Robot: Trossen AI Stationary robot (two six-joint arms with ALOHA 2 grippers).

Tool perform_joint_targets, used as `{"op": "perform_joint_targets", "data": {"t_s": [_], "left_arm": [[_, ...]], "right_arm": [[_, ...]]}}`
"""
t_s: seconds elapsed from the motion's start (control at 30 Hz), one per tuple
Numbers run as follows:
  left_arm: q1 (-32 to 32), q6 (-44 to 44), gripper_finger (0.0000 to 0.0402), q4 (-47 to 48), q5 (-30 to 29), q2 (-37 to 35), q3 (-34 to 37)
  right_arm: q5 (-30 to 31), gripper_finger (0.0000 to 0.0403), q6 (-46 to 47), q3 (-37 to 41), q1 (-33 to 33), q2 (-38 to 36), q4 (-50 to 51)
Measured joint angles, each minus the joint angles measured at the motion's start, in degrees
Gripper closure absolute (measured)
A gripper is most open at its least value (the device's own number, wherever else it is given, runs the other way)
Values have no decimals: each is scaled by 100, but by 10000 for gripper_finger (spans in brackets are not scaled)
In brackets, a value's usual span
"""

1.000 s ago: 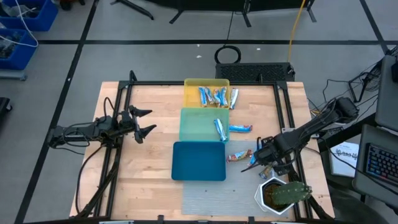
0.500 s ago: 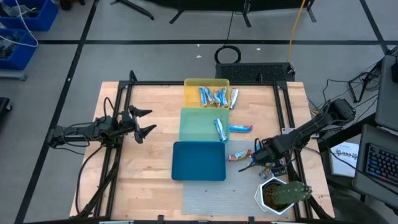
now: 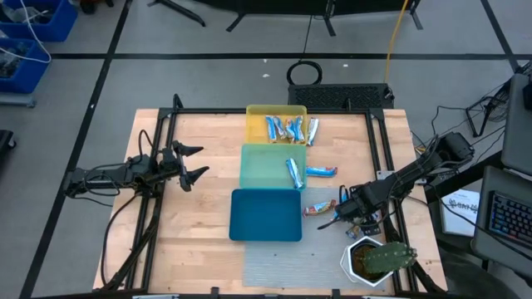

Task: Pick and place Granola Bars by type
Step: Put the blue granola bar into the green bin

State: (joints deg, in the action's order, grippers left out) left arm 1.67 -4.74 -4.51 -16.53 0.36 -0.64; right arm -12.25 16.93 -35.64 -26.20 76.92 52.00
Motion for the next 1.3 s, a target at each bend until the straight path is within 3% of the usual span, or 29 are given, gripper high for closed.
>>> {"op": "perform_joint_targets", "data": {"t_s": [0.2, 0.37, 0.8, 0.97, 1.3], "left_arm": [[2, -1, 9, -2, 0, 0, 0], [0, 1, 9, -1, 0, 0, 1], [2, 1, 9, 0, 0, 0, 0], [2, -1, 9, -2, 0, 0, 0], [0, -1, 9, -2, 0, 0, 0]], "right_arm": [[-99, 77, 199, 72, -11, 70, -45], [-78, 124, 195, 77, -11, 70, -62], [-278, 380, 766, 0, -15, -111, -29], [52, 373, 748, -162, -2, -212, 98], [203, 391, 480, -618, 31, -210, 1642]]}}
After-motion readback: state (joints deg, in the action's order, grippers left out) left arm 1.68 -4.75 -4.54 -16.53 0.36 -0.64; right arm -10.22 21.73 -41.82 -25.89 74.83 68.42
